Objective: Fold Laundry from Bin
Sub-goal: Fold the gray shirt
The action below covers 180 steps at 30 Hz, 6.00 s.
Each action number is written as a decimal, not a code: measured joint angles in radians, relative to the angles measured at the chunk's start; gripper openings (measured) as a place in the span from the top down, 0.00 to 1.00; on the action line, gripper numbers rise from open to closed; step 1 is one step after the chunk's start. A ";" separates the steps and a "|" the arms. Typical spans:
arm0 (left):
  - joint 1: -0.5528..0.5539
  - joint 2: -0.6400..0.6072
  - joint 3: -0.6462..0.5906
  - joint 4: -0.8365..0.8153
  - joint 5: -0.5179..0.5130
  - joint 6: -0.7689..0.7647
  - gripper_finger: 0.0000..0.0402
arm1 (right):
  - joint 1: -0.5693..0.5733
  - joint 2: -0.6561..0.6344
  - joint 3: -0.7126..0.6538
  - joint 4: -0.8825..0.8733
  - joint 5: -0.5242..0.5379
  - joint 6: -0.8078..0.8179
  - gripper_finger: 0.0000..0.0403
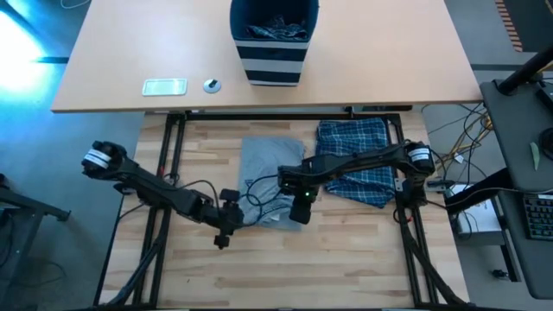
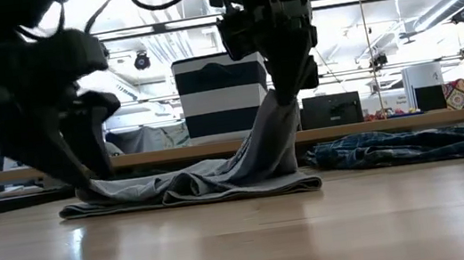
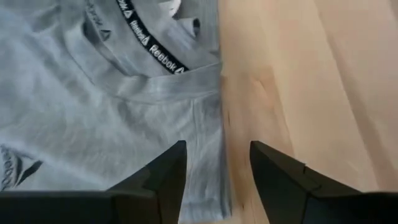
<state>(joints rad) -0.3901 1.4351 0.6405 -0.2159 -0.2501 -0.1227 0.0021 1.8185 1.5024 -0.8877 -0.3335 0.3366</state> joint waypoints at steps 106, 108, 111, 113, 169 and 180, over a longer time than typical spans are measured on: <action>0.167 0.534 0.314 0.610 0.113 -0.316 0.76 | -0.251 -0.104 -0.336 0.351 0.364 -0.270 0.37; 0.167 0.545 0.305 0.609 0.150 -0.373 0.76 | -0.268 -0.092 -0.387 0.414 0.364 -0.255 0.37; 0.159 0.513 0.277 0.599 0.210 -0.403 0.76 | -0.272 -0.067 -0.469 0.509 0.360 -0.225 0.38; 0.139 0.477 0.258 0.537 0.248 -0.404 0.76 | -0.272 -0.065 -0.503 0.524 0.362 -0.218 0.38; 0.019 0.582 0.635 -0.043 -0.002 -0.102 0.76 | 0.328 -0.331 -0.501 0.326 0.597 0.188 0.38; 0.053 0.565 0.651 -0.137 -0.031 -0.125 1.00 | 0.440 -0.242 -0.515 0.492 0.597 0.121 0.38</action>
<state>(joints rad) -0.3367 2.0004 1.2914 -0.3526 -0.2808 -0.2481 0.4418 1.5762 0.9878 -0.3953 0.2636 0.4578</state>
